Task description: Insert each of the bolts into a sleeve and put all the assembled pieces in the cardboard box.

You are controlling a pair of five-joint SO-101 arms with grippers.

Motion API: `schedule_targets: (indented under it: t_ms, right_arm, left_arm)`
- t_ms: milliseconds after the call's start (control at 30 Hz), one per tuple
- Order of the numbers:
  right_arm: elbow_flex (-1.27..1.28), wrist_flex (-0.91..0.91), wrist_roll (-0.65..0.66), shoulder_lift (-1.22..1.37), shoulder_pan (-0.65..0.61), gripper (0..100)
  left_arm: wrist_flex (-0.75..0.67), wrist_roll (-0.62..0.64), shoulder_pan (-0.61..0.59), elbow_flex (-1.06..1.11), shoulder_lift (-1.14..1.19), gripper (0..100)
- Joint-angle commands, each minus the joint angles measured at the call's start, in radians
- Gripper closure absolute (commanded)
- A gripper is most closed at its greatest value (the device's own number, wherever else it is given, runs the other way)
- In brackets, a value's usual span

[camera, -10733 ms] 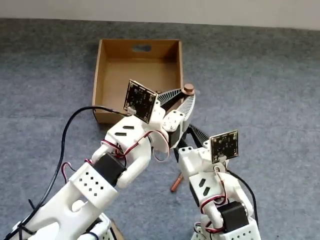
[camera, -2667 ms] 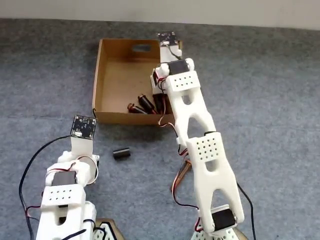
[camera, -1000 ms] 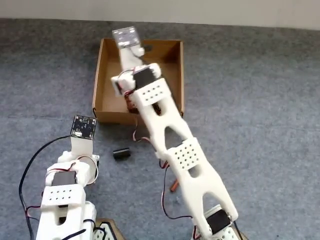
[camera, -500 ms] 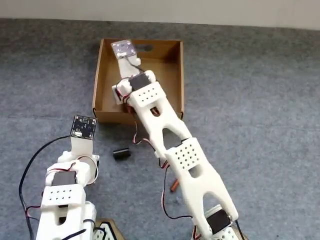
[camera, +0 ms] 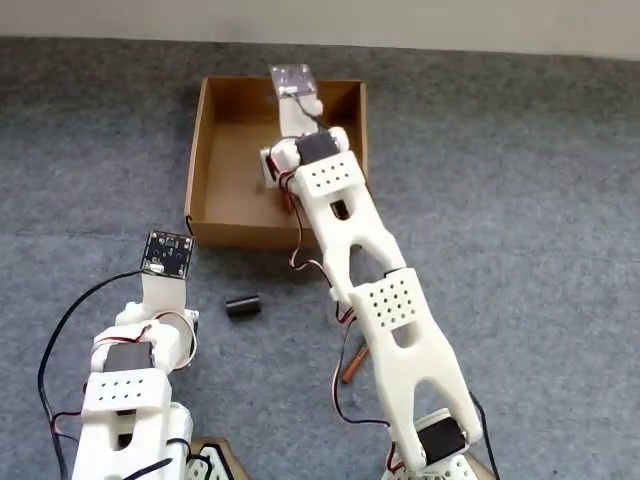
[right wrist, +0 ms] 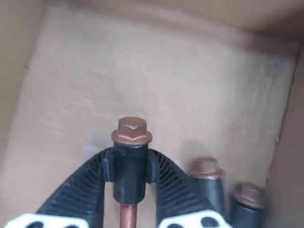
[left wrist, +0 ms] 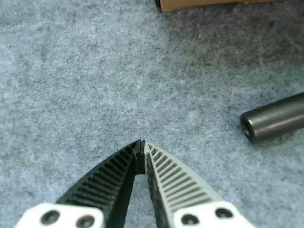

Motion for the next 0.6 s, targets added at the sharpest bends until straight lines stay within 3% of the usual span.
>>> schedule_targets:
  t_ms: [0, 567]
  right_arm:
    - [-0.099, -0.005, -0.008, -0.036, -0.008, 99.2]
    - [-0.071, 0.002, -0.008, 0.071, 0.022, 99.2]
  left_arm:
    - [-0.009, -0.006, 0.012, -0.005, -0.015, 98]
    - [-0.009, -0.006, 0.012, -0.005, -0.015, 98]
